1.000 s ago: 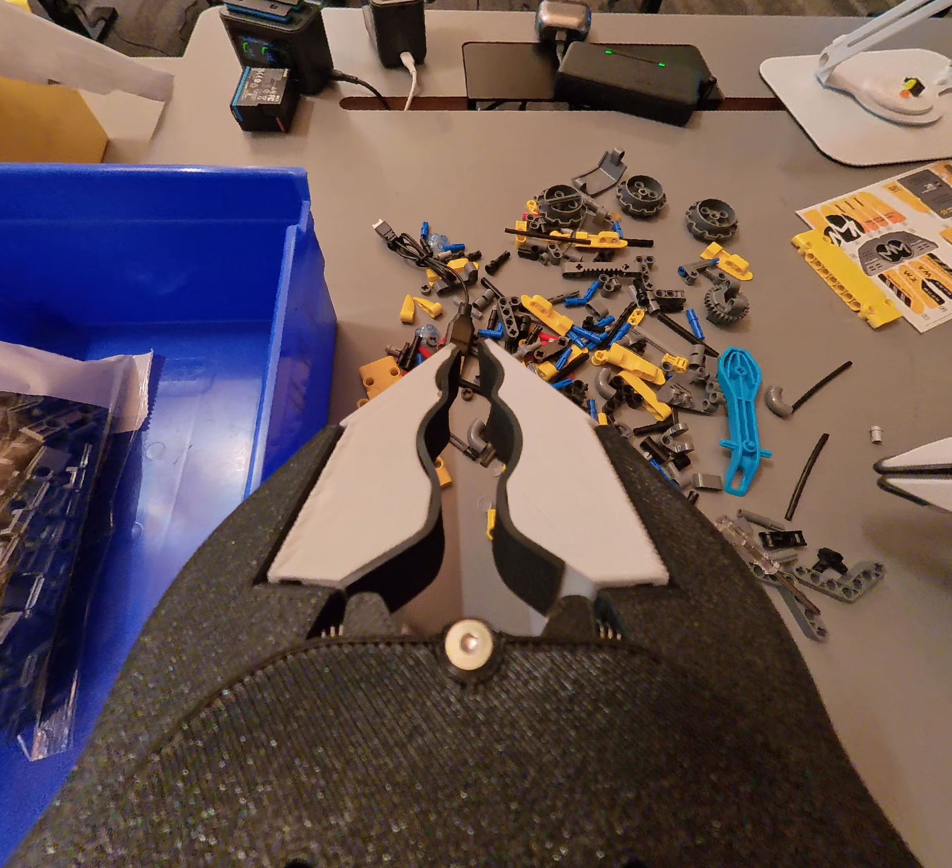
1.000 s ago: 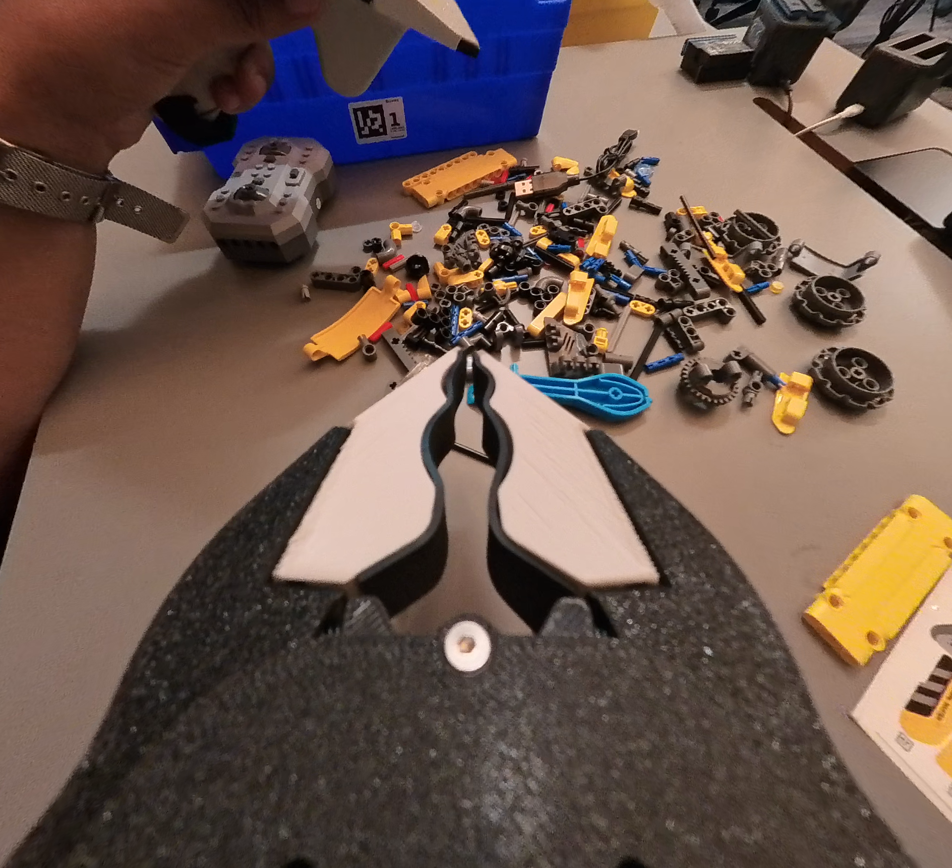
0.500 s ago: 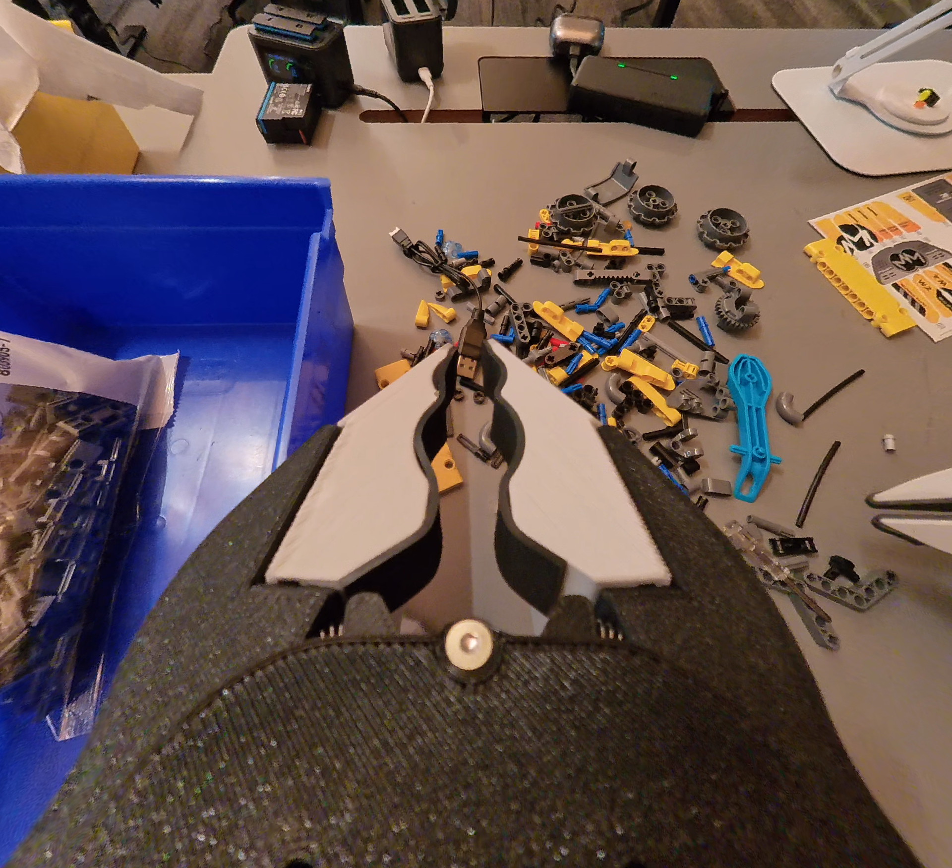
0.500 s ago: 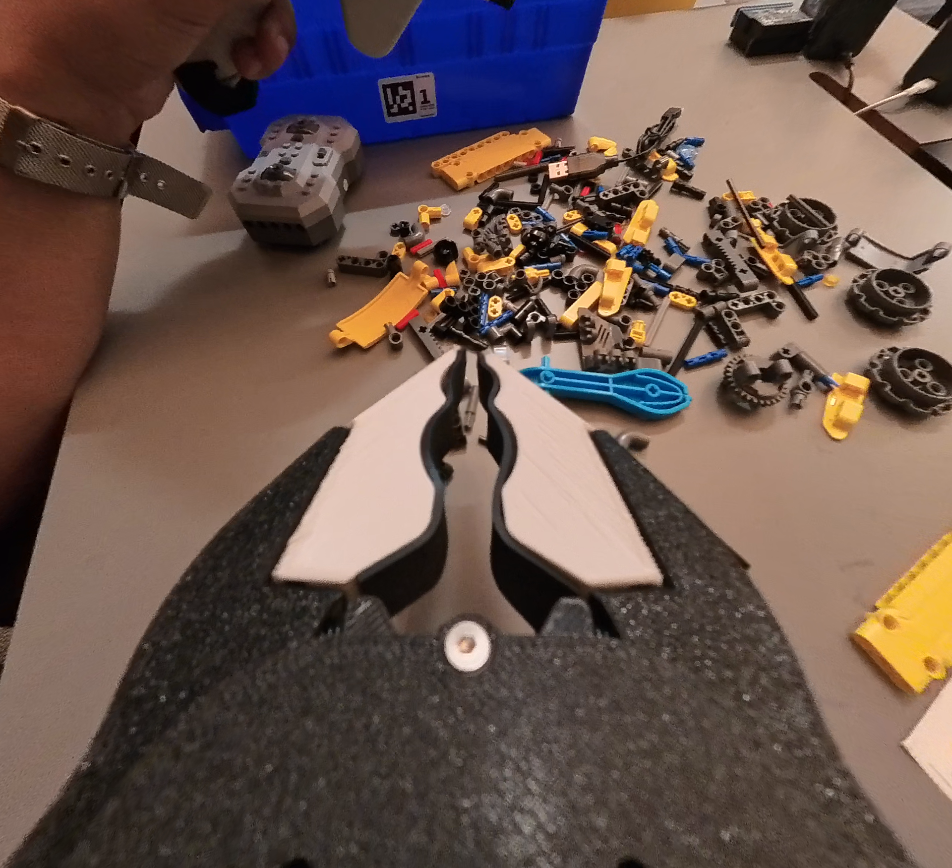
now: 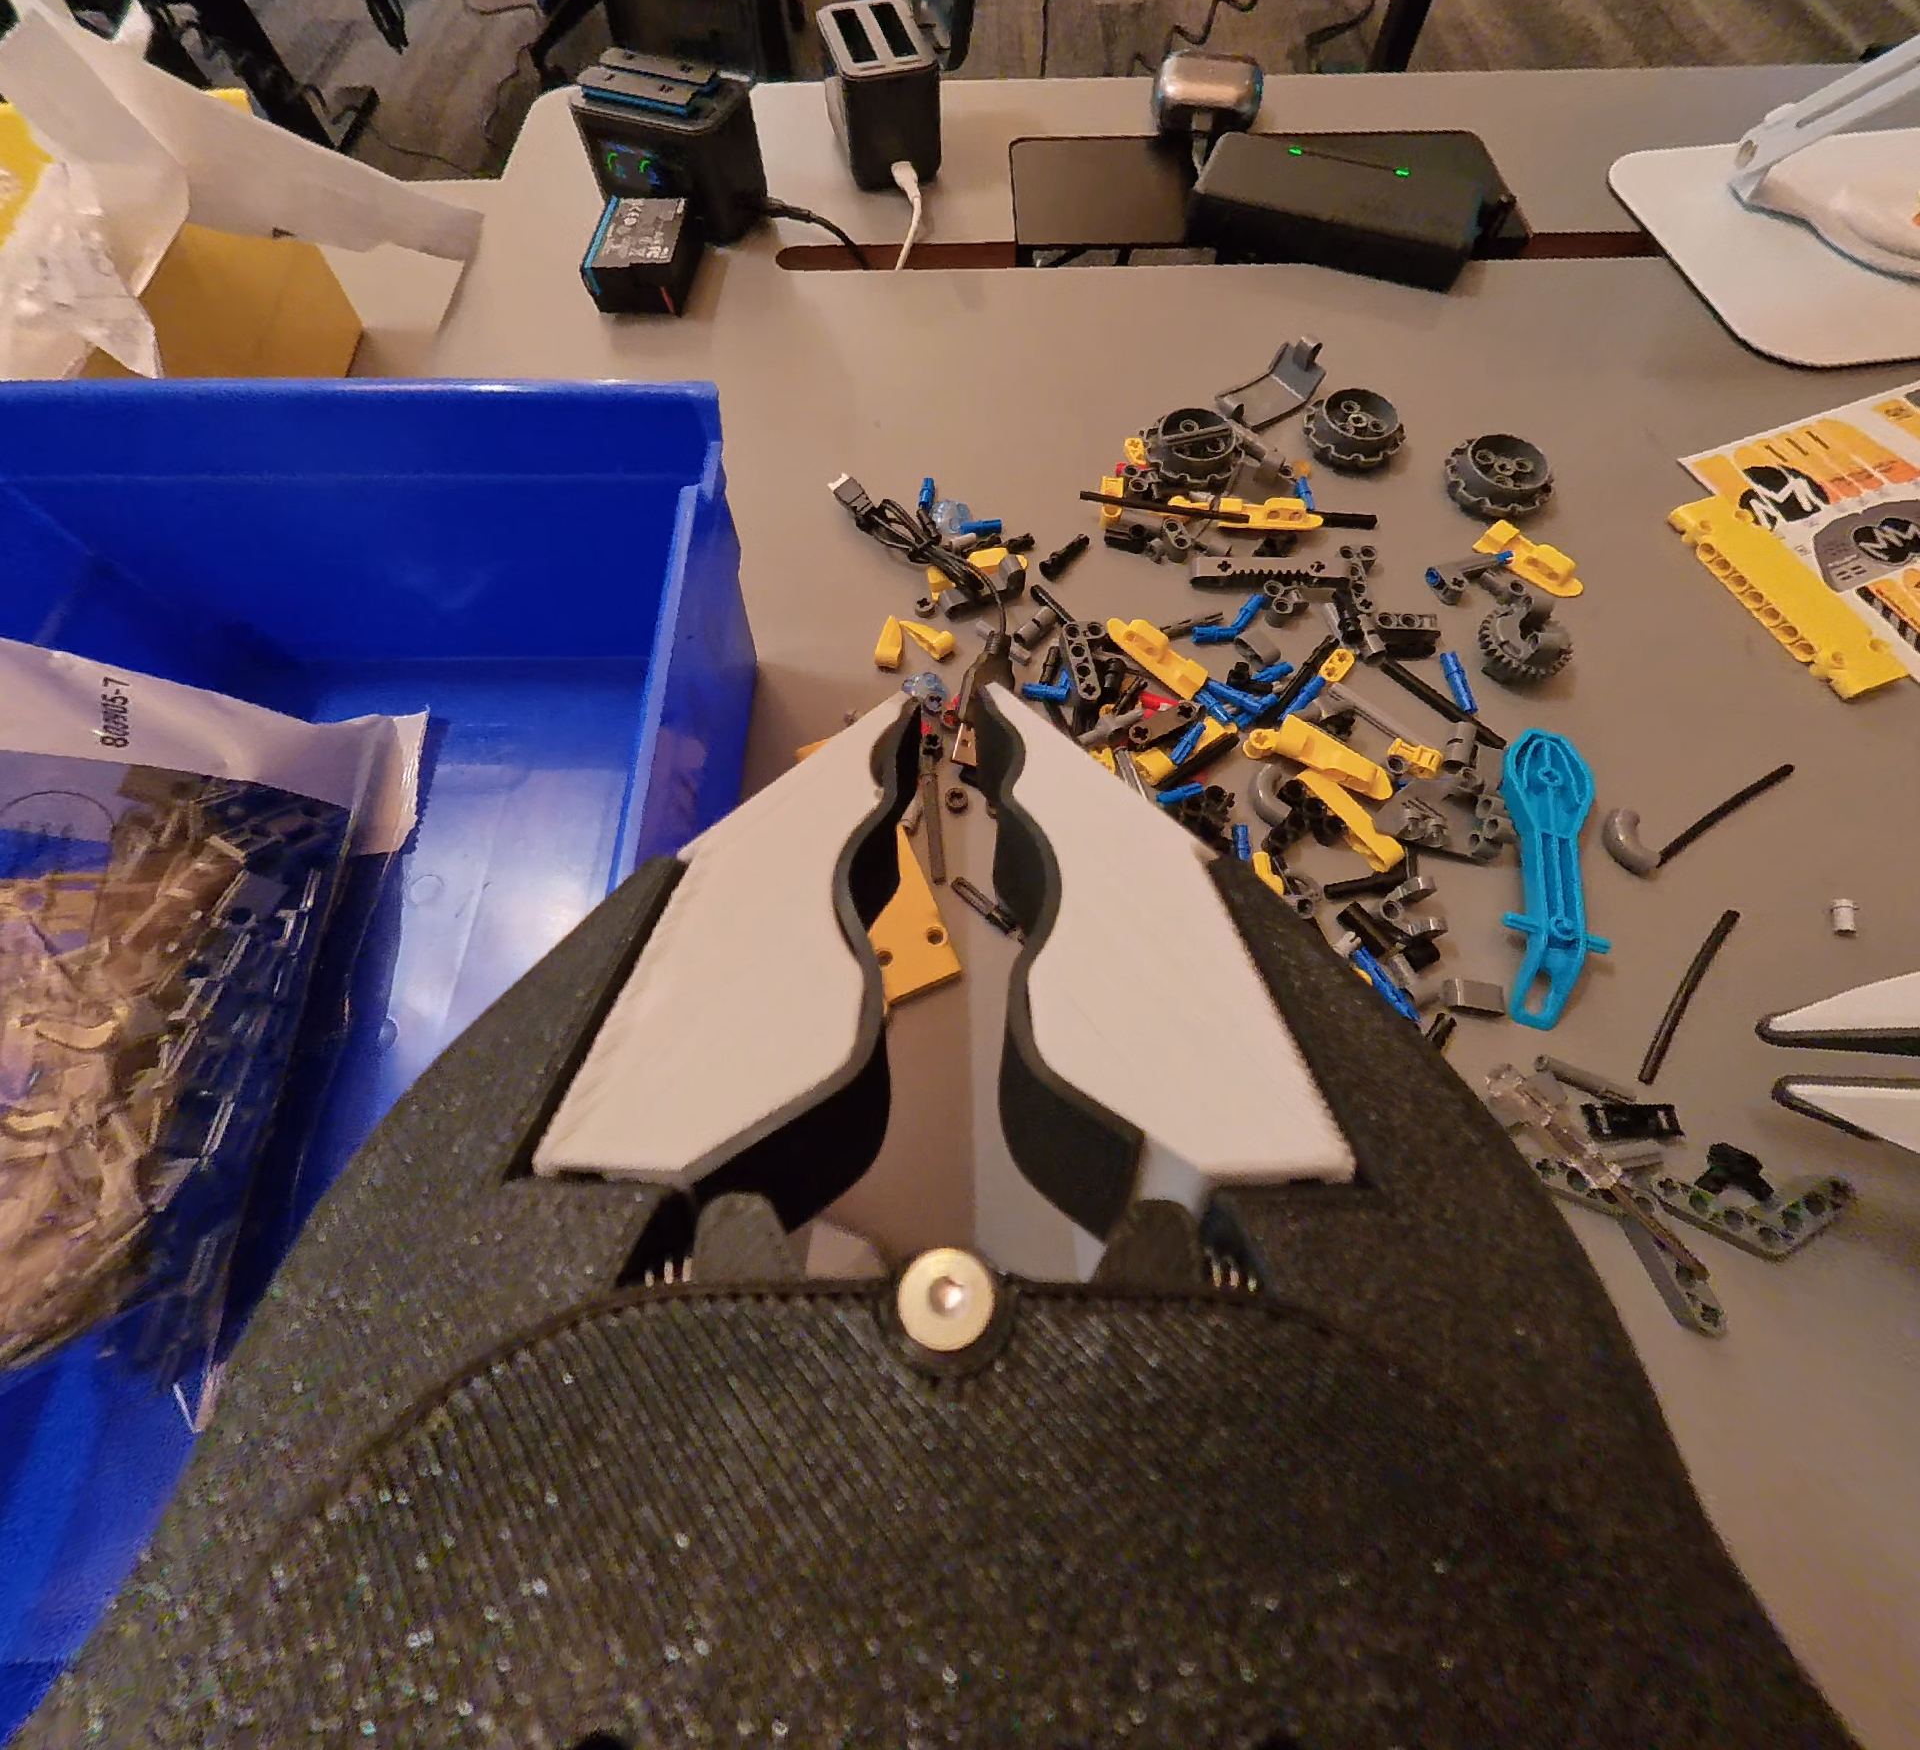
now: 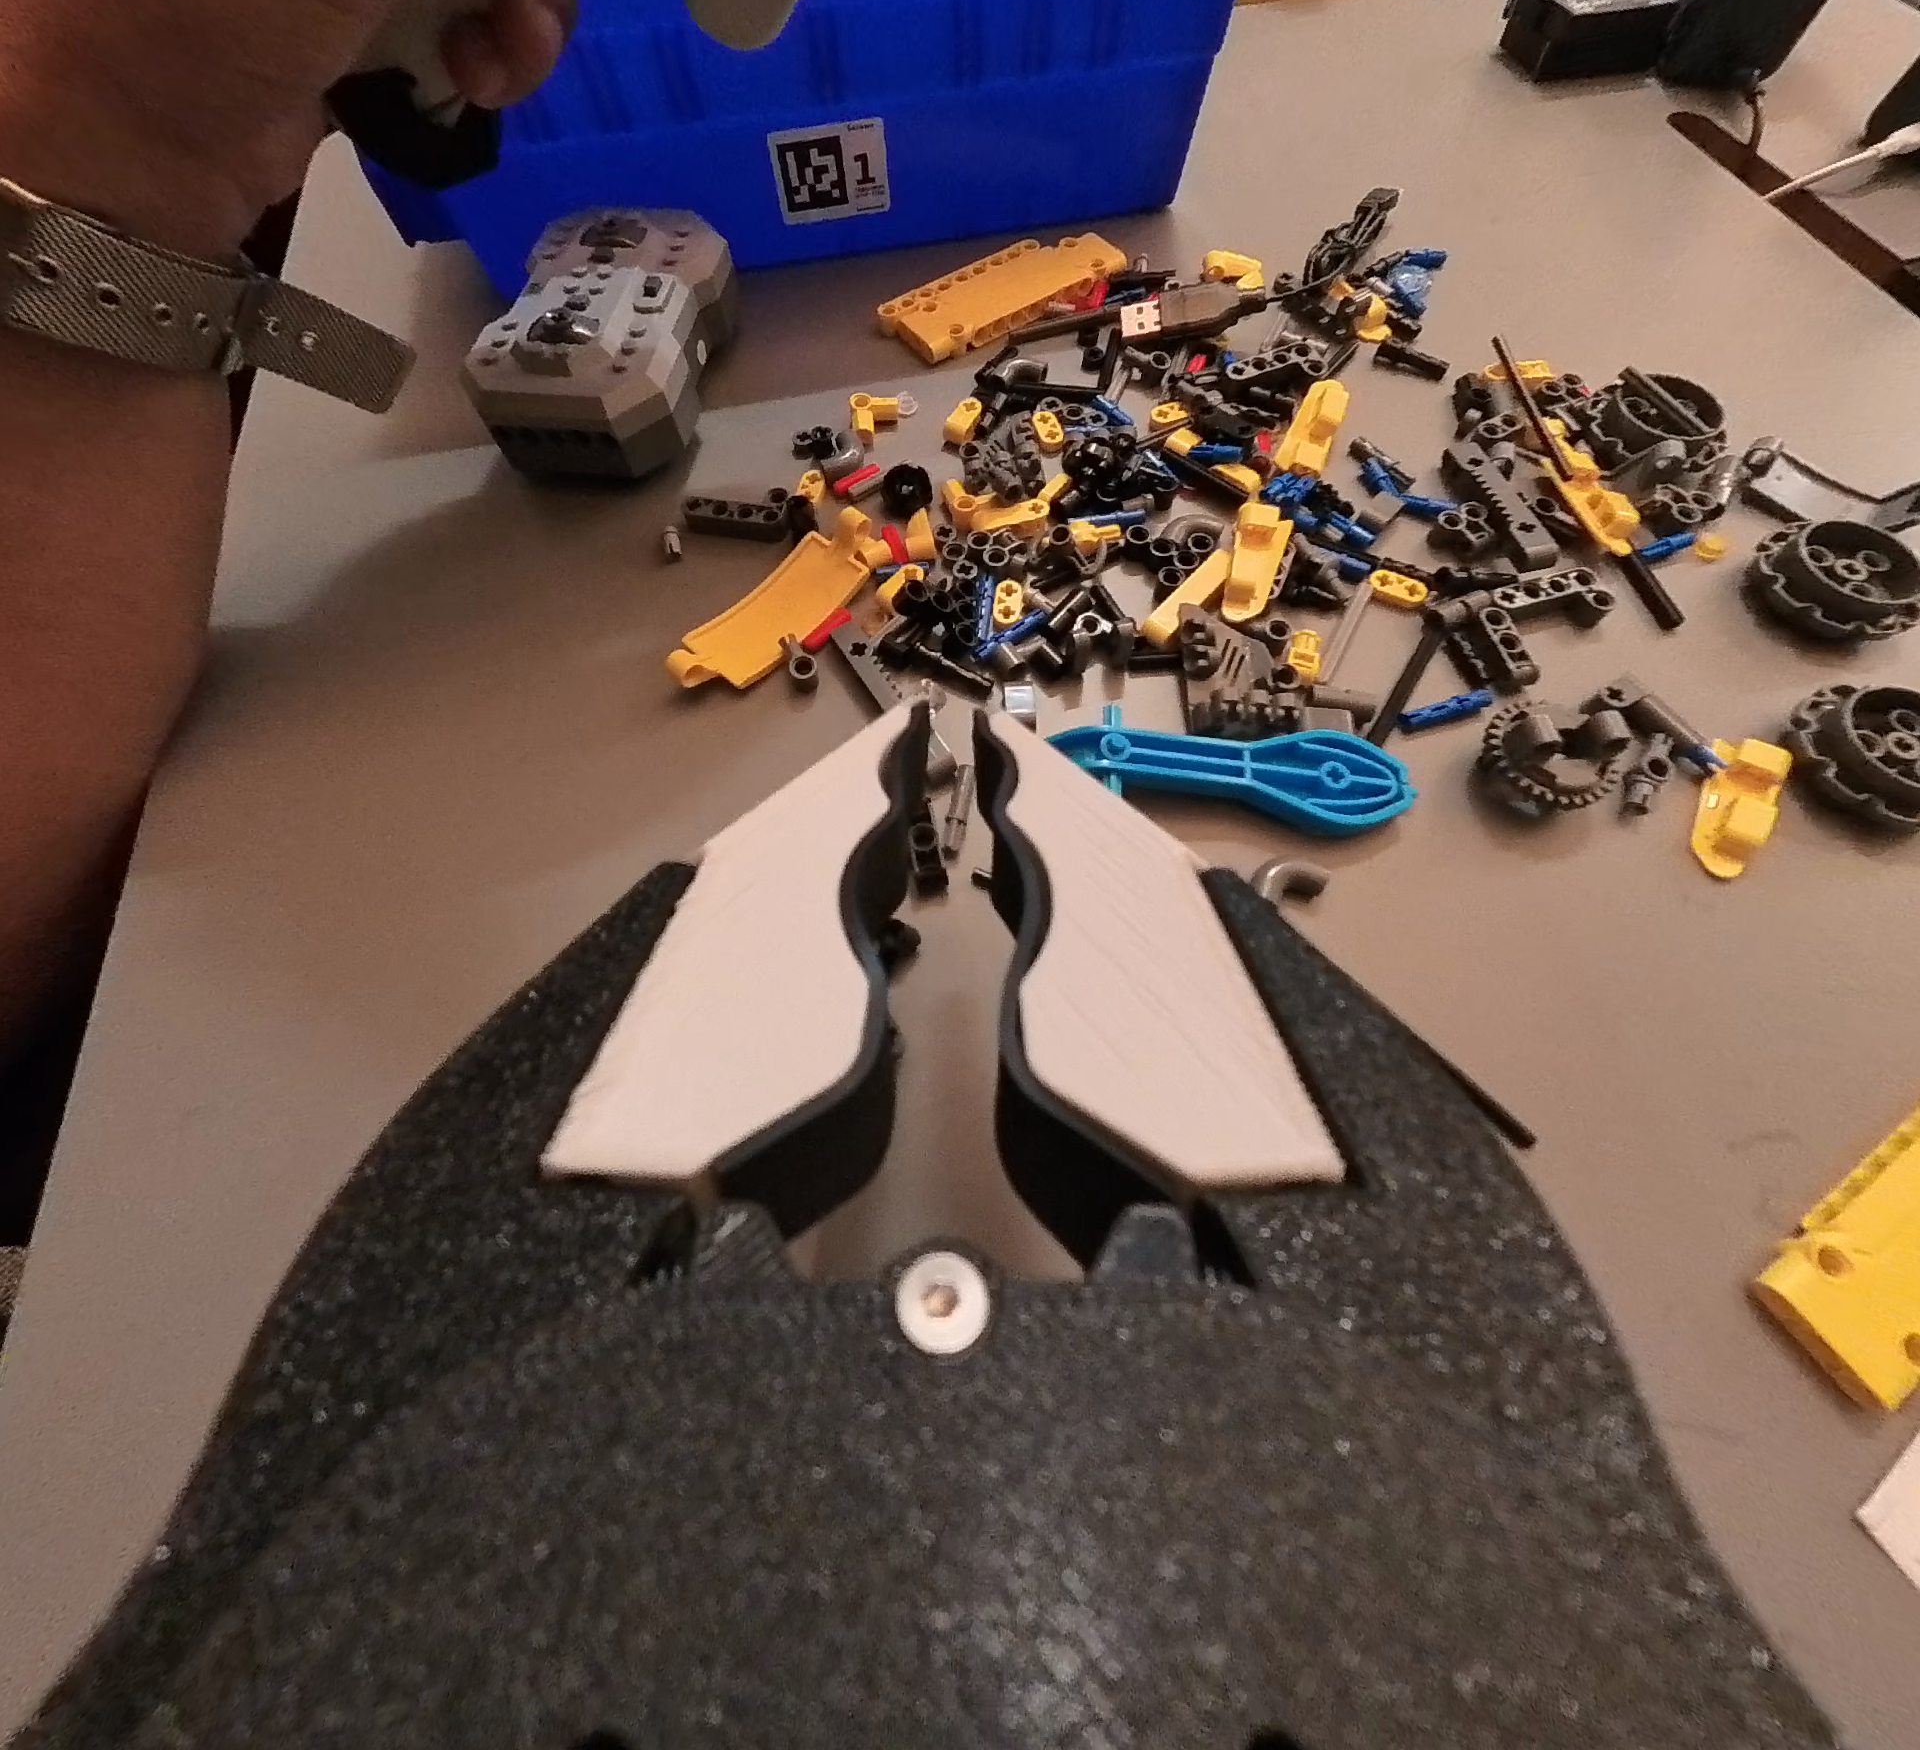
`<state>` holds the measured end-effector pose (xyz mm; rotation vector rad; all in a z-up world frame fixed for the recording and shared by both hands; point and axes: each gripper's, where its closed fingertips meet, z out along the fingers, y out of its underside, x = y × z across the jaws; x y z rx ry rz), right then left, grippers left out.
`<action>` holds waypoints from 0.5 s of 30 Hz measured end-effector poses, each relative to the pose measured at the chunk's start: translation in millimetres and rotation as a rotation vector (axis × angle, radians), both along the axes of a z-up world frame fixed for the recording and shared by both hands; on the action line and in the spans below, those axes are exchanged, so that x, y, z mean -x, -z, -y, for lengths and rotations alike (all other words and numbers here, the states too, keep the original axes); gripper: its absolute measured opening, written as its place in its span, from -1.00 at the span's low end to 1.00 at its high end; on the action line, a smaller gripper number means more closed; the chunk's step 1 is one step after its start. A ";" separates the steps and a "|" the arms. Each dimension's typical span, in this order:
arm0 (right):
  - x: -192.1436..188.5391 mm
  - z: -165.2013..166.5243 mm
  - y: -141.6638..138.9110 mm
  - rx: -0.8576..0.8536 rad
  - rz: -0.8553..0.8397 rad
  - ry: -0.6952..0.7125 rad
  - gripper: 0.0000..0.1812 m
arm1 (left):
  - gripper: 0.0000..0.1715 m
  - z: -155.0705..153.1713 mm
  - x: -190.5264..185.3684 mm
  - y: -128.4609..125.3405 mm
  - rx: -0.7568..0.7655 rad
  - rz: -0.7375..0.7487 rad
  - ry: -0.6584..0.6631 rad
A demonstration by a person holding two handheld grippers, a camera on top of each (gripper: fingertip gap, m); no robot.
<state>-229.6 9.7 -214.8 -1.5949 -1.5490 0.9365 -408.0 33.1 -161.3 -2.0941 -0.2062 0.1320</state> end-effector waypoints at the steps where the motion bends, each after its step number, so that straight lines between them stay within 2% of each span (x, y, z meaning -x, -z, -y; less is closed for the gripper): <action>1: 0.1 0.1 0.4 0.001 0.001 0.000 -0.92 | -0.89 0.1 0.0 -0.5 -0.003 0.002 -0.001; 10: 0.4 0.5 2.4 0.002 0.006 -0.002 -0.90 | -0.89 -0.1 -0.1 -2.8 -0.013 0.002 -0.004; 15: 0.1 0.0 3.2 -0.010 0.011 0.000 -0.91 | -0.90 4.6 9.2 -5.8 -0.039 0.029 -0.053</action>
